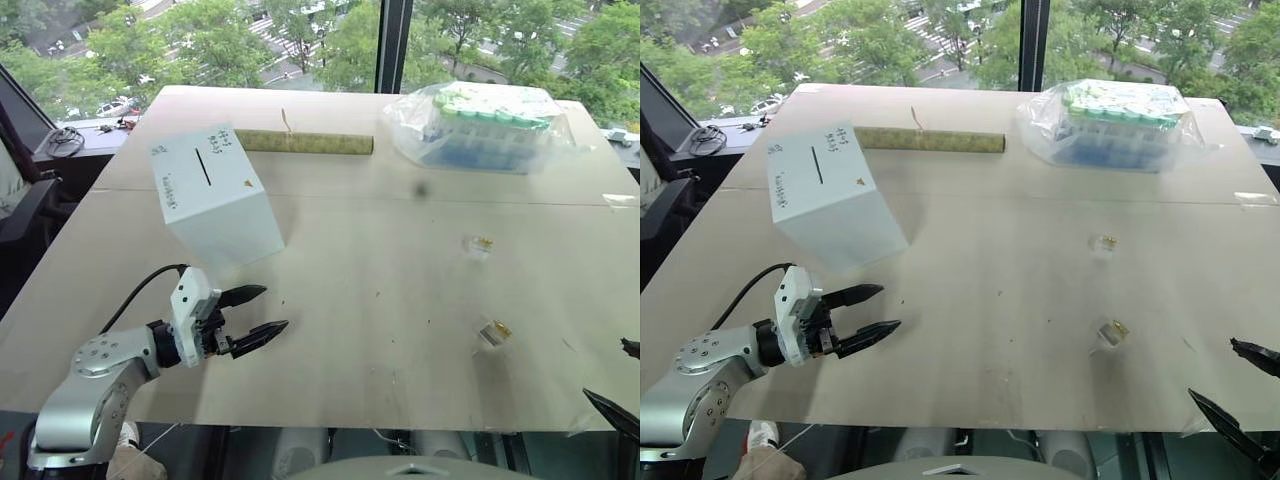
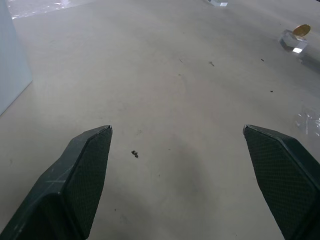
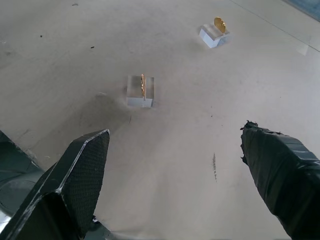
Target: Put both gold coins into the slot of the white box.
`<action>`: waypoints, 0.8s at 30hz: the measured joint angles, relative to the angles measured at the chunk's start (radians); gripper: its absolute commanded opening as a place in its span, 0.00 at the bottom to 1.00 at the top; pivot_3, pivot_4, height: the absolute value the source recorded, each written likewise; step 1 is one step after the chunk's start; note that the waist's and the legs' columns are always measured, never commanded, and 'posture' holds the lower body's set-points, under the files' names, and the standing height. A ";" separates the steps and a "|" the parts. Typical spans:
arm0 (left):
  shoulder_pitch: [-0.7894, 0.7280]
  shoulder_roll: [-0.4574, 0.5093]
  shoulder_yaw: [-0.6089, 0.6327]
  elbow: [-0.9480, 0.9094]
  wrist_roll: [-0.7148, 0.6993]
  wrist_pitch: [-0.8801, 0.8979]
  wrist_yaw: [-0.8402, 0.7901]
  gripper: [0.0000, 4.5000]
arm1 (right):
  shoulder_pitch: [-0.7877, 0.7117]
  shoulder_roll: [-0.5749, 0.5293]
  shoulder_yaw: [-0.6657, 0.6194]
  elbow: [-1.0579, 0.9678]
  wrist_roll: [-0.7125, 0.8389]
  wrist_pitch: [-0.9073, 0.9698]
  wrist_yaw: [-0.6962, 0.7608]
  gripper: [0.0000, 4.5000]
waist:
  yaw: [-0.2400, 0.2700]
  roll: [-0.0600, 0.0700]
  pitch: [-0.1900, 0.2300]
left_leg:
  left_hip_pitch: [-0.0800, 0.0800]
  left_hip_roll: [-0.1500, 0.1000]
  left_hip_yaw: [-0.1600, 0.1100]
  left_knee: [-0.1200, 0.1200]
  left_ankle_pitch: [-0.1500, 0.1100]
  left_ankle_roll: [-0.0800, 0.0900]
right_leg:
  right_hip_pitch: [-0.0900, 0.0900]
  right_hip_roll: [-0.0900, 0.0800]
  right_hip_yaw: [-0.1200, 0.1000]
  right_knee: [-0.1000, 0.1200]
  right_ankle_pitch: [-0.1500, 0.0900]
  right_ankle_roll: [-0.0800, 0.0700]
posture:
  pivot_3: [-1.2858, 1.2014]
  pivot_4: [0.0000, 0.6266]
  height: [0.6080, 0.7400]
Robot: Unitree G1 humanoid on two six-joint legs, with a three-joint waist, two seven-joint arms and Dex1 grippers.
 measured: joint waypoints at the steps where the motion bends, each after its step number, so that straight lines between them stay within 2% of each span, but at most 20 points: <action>1: 0.000 0.000 0.000 0.000 0.000 0.000 0.000 0.95 | 0.000 0.000 0.000 0.000 0.000 0.000 0.000 1.00 | 0.000 0.000 0.000 | 0.000 0.000 0.000 0.000 0.000 0.000 | 0.000 0.000 0.000 0.000 0.000 0.000 | 0.52 0.24 1.00; 3: -0.027 -0.001 -0.007 0.000 -0.014 0.002 -0.001 0.95 | -0.022 -0.005 0.022 -0.007 -0.006 0.034 -0.043 1.00 | 0.000 -0.001 0.000 | 0.000 0.000 0.000 0.000 0.000 0.000 | 0.000 0.001 -0.002 0.000 0.000 0.000 | 0.52 0.24 1.00; 5: -0.121 -0.003 -0.039 -0.020 -0.060 0.043 0.003 0.95 | -0.111 -0.010 0.102 -0.053 -0.032 0.111 -0.157 1.00 | 0.001 -0.003 0.000 | -0.001 0.000 -0.001 0.002 0.000 0.000 | 0.000 0.001 -0.004 0.000 0.001 -0.001 | 0.52 0.24 1.00; 7: -0.217 -0.002 -0.086 -0.084 -0.122 0.088 0.002 0.95 | -0.144 -0.031 0.185 -0.156 -0.048 0.213 -0.258 1.00 | 0.001 0.002 -0.001 | 0.000 -0.001 0.000 0.002 0.000 0.000 | 0.001 0.000 -0.003 0.000 0.001 -0.001 | 0.52 0.24 1.00; 11: -0.314 0.000 -0.141 -0.107 -0.171 0.131 -0.005 0.95 | -0.205 -0.105 0.247 -0.238 -0.098 0.389 -0.389 1.00 | 0.000 0.003 -0.003 | 0.000 -0.003 0.001 0.002 0.003 0.005 | 0.002 0.005 -0.003 0.001 0.001 -0.001 | 0.52 0.24 1.00; 13: -0.339 0.017 -0.178 -0.126 -0.191 0.144 -0.039 1.00 | -0.269 -0.134 0.279 -0.261 -0.055 0.490 -0.426 0.88 | -0.002 0.001 -0.003 | 0.000 -0.005 0.001 0.002 0.003 0.005 | 0.002 0.007 -0.002 0.000 0.002 -0.002 | 0.52 0.24 1.00; 15: -0.356 0.035 -0.205 -0.135 -0.207 0.150 -0.072 1.00 | -0.319 -0.160 0.317 -0.268 -0.029 0.562 -0.451 0.70 | -0.001 0.001 -0.002 | 0.000 -0.005 0.001 0.002 0.003 0.005 | 0.002 0.009 -0.002 0.000 0.001 -0.002 | 0.52 0.24 1.00; 21: -0.401 0.052 -0.230 -0.180 -0.236 0.161 -0.090 1.00 | -0.412 -0.186 0.411 -0.298 0.025 0.713 -0.507 0.70 | 0.004 0.000 -0.002 | -0.001 -0.005 0.000 0.003 0.003 0.005 | 0.003 0.009 -0.001 0.000 0.001 -0.001 | 0.52 0.24 1.00; 24: -0.375 0.064 -0.223 -0.251 -0.270 0.180 -0.065 1.00 | -0.433 -0.188 0.442 -0.299 0.029 0.754 -0.526 0.49 | 0.000 -0.002 -0.001 | -0.001 -0.005 0.001 0.003 0.003 0.005 | 0.002 0.009 0.001 0.000 0.001 -0.001 | 0.52 0.24 1.00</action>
